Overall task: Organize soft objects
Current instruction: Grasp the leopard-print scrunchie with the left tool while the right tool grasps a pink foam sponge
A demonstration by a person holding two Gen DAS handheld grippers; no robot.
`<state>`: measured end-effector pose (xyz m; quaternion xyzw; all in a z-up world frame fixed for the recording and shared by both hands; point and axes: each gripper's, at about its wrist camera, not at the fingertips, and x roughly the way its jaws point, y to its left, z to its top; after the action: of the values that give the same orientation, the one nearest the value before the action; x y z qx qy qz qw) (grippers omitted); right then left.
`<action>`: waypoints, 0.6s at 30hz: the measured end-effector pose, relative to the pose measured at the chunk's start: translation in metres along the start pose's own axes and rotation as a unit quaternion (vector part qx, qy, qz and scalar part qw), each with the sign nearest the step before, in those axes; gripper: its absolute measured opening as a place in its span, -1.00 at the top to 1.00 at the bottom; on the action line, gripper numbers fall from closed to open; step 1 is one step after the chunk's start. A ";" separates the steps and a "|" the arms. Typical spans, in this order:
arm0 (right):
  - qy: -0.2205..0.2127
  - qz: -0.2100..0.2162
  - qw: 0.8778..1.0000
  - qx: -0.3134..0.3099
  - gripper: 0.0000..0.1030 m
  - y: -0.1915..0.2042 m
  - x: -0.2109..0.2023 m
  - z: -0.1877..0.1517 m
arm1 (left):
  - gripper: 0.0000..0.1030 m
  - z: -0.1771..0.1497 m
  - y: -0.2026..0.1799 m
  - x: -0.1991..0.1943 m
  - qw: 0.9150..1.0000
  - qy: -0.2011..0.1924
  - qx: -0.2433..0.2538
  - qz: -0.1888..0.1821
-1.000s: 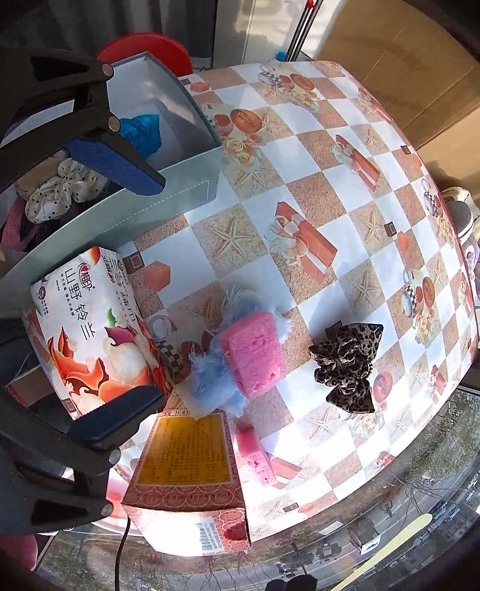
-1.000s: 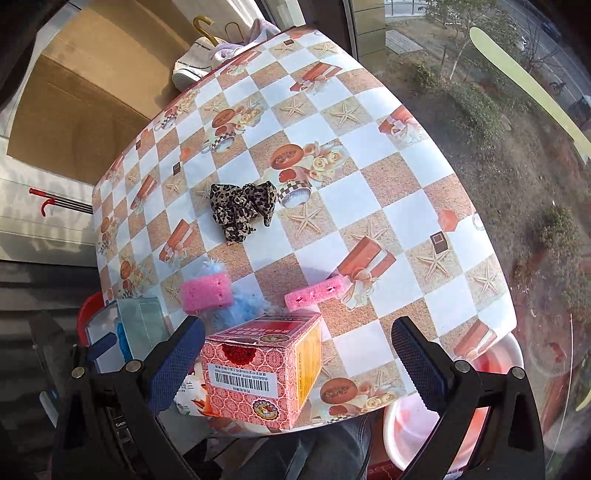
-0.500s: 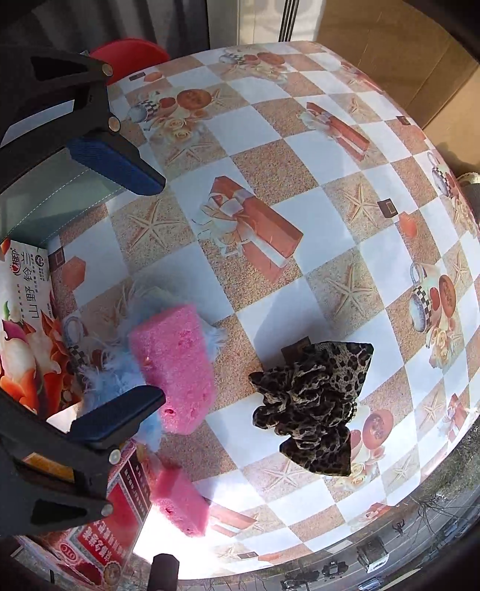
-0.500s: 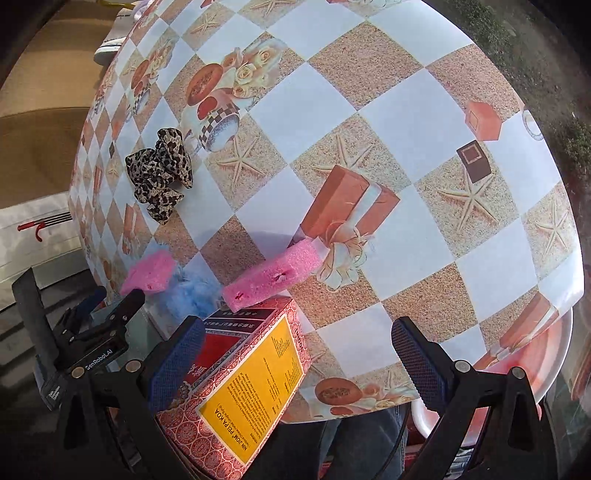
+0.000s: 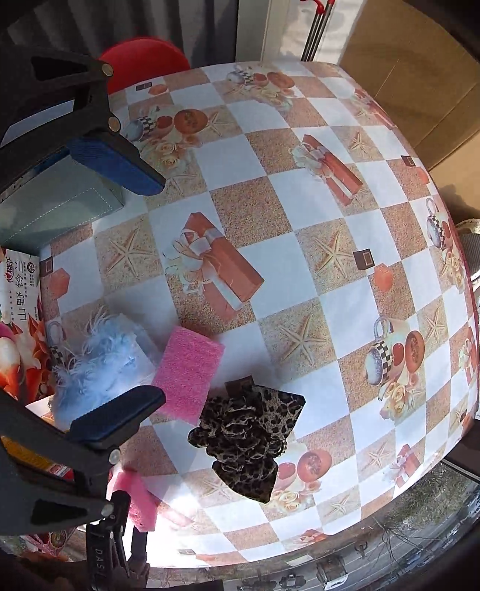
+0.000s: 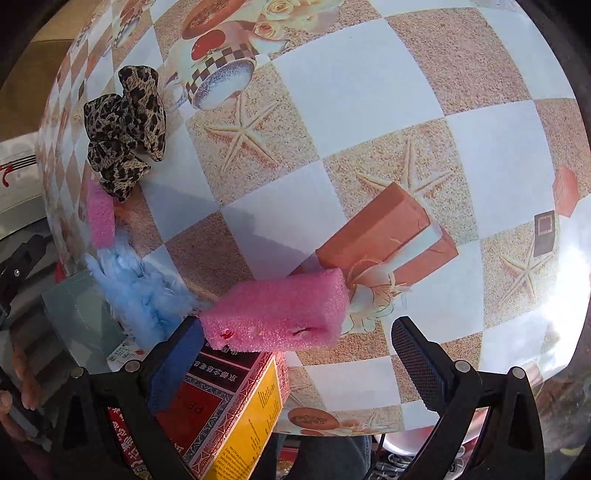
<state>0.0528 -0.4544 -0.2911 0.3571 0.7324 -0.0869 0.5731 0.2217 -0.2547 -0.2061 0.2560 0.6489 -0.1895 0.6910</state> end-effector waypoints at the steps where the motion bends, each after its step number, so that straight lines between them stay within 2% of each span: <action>1: -0.019 -0.022 1.000 0.003 -0.97 -0.005 -0.008 0.002 | -1.00 -0.001 -0.006 0.003 1.000 0.002 0.009 0.001; 3: -0.049 -0.073 0.996 0.010 -0.97 -0.017 -0.022 0.005 | -1.00 -0.003 -0.018 0.008 1.000 0.002 0.028 0.003; 4: -0.058 -0.079 0.995 0.014 -0.97 -0.025 -0.028 0.006 | -1.00 -0.003 -0.024 0.010 0.999 0.001 0.037 0.002; 7: -0.063 -0.039 0.997 0.033 -0.97 -0.045 -0.038 0.001 | -1.00 -0.003 -0.040 0.015 0.998 0.006 0.055 -0.005; 9: -0.070 -0.028 0.997 0.035 -0.97 -0.051 -0.041 -0.005 | -1.00 -0.002 -0.049 0.015 0.998 0.003 0.061 -0.009; 13: -0.094 -0.027 0.995 0.023 -0.97 -0.050 -0.044 -0.018 | -1.00 0.008 -0.064 0.005 0.997 -0.017 0.078 -0.013; 18: -0.104 -0.049 0.993 0.000 -0.97 -0.024 -0.035 -0.027 | -1.00 0.034 -0.081 0.010 0.996 -0.008 0.081 -0.020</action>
<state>0.0197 -0.4723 -0.2580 0.3100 0.6855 -0.1514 0.6412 0.2014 -0.3392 -0.2236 0.2966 0.6308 -0.2570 0.6694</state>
